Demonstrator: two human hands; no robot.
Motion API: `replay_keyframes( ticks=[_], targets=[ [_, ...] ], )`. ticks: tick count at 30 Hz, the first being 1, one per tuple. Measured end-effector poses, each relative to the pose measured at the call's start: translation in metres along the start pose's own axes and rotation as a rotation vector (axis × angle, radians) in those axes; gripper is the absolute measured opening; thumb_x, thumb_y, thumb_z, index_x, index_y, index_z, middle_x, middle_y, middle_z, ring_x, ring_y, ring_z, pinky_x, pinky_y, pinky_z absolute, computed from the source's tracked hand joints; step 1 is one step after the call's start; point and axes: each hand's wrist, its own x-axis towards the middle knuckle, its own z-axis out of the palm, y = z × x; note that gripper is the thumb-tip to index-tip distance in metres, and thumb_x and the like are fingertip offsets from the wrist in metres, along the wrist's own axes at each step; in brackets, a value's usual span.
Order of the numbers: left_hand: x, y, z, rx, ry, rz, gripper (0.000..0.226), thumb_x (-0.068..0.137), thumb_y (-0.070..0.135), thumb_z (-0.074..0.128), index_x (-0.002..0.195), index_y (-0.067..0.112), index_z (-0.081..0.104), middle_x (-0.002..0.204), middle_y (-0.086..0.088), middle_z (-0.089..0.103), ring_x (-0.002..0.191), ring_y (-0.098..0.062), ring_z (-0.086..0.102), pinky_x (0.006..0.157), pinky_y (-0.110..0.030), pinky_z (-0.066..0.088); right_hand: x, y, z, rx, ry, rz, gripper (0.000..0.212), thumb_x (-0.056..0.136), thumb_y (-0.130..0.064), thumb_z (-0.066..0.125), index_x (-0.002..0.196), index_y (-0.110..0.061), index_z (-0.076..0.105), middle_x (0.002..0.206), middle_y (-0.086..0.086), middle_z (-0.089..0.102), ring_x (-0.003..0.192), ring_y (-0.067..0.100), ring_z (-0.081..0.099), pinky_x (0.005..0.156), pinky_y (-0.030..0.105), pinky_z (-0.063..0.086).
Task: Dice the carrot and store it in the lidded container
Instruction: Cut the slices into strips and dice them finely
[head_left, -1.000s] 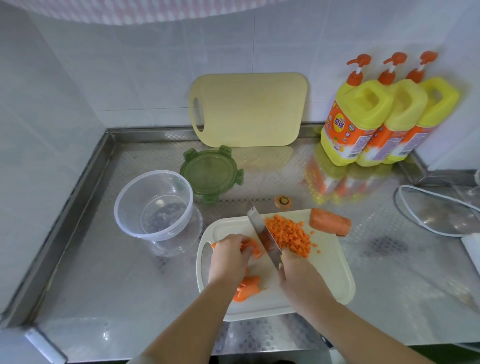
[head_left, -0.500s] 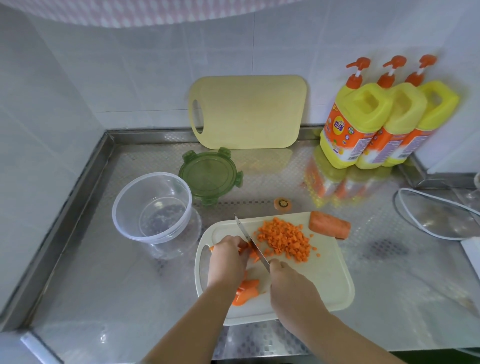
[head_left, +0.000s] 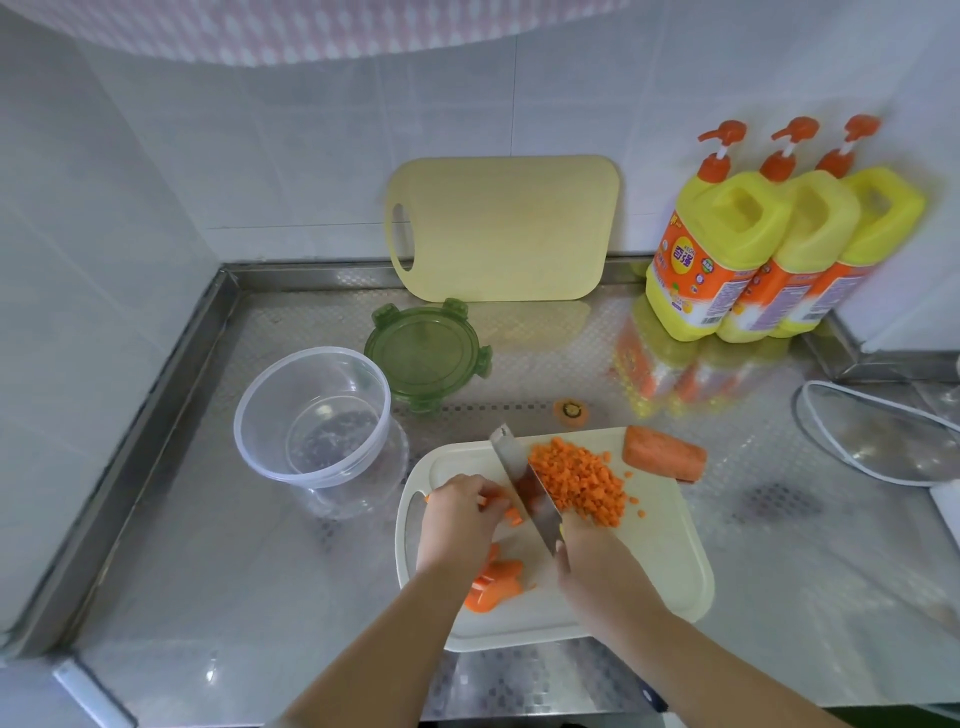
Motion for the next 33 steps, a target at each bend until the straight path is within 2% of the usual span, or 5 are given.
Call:
replay_keyframes(
  ticks=[4, 9, 17, 25, 33],
  targets=[
    [0.000, -0.004, -0.003, 0.010, -0.001, 0.025, 0.017, 0.088, 0.025, 0.065, 0.103, 0.020, 0.070, 0.102, 0.006, 0.064, 0.074, -0.002, 0.053, 0.057, -0.001, 0.037, -0.009, -0.004, -0.008, -0.029, 0.083, -0.072, 0.014, 0.101, -0.022, 0.033, 0.106, -0.020, 0.045, 0.076, -0.012, 0.038, 0.077, 0.010, 0.045, 0.065, 0.018, 0.036],
    [0.000, -0.007, -0.006, 0.048, 0.000, 0.029, 0.020, 0.089, 0.027, 0.065, 0.107, 0.018, 0.069, 0.106, 0.005, 0.064, 0.081, -0.007, 0.056, 0.069, -0.014, 0.037, -0.018, -0.013, -0.010, -0.088, 0.078, -0.116, 0.025, 0.099, -0.014, 0.034, 0.122, -0.016, 0.044, 0.105, -0.003, 0.055, 0.094, 0.015, 0.058, 0.070, 0.021, 0.036],
    [0.003, -0.005, -0.003, 0.129, -0.006, 0.046, 0.014, 0.091, 0.022, 0.062, 0.099, 0.015, 0.071, 0.095, 0.003, 0.069, 0.070, -0.006, 0.053, 0.054, -0.001, 0.035, -0.015, -0.014, -0.002, -0.115, 0.045, -0.095, 0.037, 0.096, -0.003, 0.033, 0.130, -0.016, 0.040, 0.102, -0.002, 0.053, 0.076, 0.013, 0.044, 0.059, 0.020, 0.031],
    [0.003, -0.004, 0.000, 0.164, 0.014, 0.032, 0.013, 0.091, 0.019, 0.060, 0.093, 0.012, 0.072, 0.097, 0.000, 0.067, 0.084, -0.016, 0.063, 0.067, -0.019, 0.040, -0.002, -0.015, 0.005, -0.149, -0.022, -0.035, 0.037, 0.096, -0.003, 0.037, 0.130, -0.016, 0.041, 0.114, 0.000, 0.057, 0.102, 0.017, 0.058, 0.075, 0.023, 0.042],
    [-0.002, -0.007, -0.008, 0.035, -0.037, 0.024, 0.012, 0.088, 0.018, 0.063, 0.095, 0.022, 0.072, 0.088, 0.013, 0.067, 0.074, 0.000, 0.056, 0.059, -0.001, 0.037, -0.003, -0.001, -0.001, -0.047, 0.035, -0.046, 0.007, 0.101, -0.024, 0.032, 0.098, -0.025, 0.039, 0.071, -0.014, 0.033, 0.066, 0.003, 0.041, 0.060, 0.016, 0.035]
  ],
)
